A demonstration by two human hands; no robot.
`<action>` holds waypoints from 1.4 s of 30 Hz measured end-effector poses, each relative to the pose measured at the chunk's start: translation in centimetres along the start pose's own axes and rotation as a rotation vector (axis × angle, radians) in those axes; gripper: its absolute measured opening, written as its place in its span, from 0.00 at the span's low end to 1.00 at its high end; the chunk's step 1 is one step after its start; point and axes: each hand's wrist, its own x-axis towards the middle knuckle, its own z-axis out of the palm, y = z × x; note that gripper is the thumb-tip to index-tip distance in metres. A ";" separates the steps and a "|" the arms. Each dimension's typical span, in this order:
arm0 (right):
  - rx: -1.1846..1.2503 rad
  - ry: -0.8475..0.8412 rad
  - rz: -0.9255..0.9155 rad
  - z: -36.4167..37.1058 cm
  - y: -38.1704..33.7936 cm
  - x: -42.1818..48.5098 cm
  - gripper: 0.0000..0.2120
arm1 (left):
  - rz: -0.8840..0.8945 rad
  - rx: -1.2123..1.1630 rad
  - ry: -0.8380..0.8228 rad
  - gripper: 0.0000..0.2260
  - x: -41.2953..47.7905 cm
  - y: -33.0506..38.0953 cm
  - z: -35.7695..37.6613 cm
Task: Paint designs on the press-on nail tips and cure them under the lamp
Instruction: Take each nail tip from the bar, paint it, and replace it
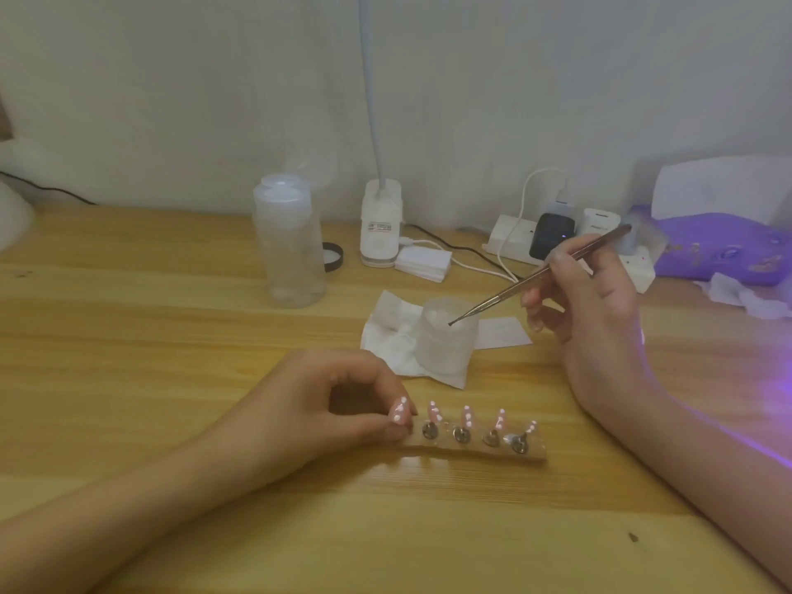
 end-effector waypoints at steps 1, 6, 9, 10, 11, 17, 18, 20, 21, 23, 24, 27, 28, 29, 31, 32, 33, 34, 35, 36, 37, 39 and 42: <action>-0.032 -0.010 -0.028 0.1 -0.1 -0.1 0.06 | 0.045 0.012 0.012 0.08 -0.1 -0.1 0.1; -0.146 -0.088 -0.134 0.5 -0.3 -0.6 0.09 | 0.358 0.315 0.098 0.06 -0.2 0.2 0.3; -0.191 -0.141 -0.166 0.5 -0.1 -0.7 0.06 | 0.401 0.251 0.228 0.04 0.2 1.2 -0.2; -0.209 -0.160 -0.175 0.5 0.0 -0.8 0.06 | 0.382 0.168 0.265 0.03 0.5 1.4 -0.5; -0.225 -0.180 -0.186 0.5 0.0 -0.8 0.05 | 0.346 0.067 0.288 0.03 0.8 1.6 -1.0; -0.289 -0.254 -0.200 0.8 0.2 -1.0 0.07 | 0.225 -0.212 0.346 0.04 4.0 1.9 -2.2; -0.302 -0.261 -0.198 0.9 0.2 -1.0 0.06 | 0.218 -0.230 0.356 0.04 4.5 1.7 -1.9; -0.319 -0.274 -0.190 0.9 0.2 -1.0 0.06 | 0.200 -0.268 0.368 0.04 5.3 1.2 -1.3; -0.323 -0.280 -0.185 0.9 0.3 -1.0 0.05 | 0.193 -0.277 0.373 0.05 5.5 1.0 -1.0; -0.328 -0.292 -0.171 1.0 0.3 -0.9 0.05 | 0.176 -0.282 0.381 0.06 5.8 0.4 -0.5; -0.322 -0.295 -0.163 1.0 0.3 -0.9 0.04 | 0.167 -0.284 0.384 0.05 5.8 0.2 -0.4; -0.249 -0.246 -0.124 0.8 0.1 -0.8 0.03 | 0.172 -0.283 0.386 0.02 5.5 -0.4 -0.3; -0.211 -0.206 -0.107 0.7 0.0 -0.8 0.03 | 0.181 -0.277 0.383 0.02 5.3 -0.5 -0.3; -0.174 -0.165 -0.087 0.5 -0.1 -0.7 0.03 | 0.183 -0.270 0.380 0.02 5.2 -0.7 -0.3; -0.117 -0.098 -0.037 0.2 -0.1 -0.5 0.03 | 0.167 -0.256 0.371 0.04 5.1 -0.9 -0.3; -0.098 -0.076 -0.012 -0.1 -0.1 -0.4 0.03 | 0.160 -0.250 0.361 0.04 5.2 -1.0 -0.3; -0.083 -0.062 0.011 -0.3 -0.1 -0.2 0.03 | 0.157 -0.242 0.350 0.04 5.2 -1.1 -0.3; -0.067 -0.055 0.034 -0.5 0.0 -0.1 0.03 | 0.157 -0.234 0.339 0.04 5.3 -1.2 -0.3; -0.051 -0.050 0.061 -0.7 0.0 0.0 0.04 | 0.157 -0.229 0.332 0.03 5.3 -1.3 -0.3; -0.036 -0.046 0.092 -0.9 0.0 0.1 0.05 | 0.154 -0.227 0.331 0.03 5.4 -1.3 -0.3; -0.024 -0.038 0.127 -1.0 0.1 0.2 0.07 | 0.151 -0.223 0.333 0.03 5.4 -1.4 -0.3; 0.000 -0.019 0.194 -1.1 0.1 0.3 0.10 | 0.141 -0.203 0.350 0.03 5.5 -1.5 -0.4; 0.050 0.003 0.251 -1.1 0.2 0.3 0.10 | 0.113 -0.162 0.395 0.04 5.6 -1.7 -0.4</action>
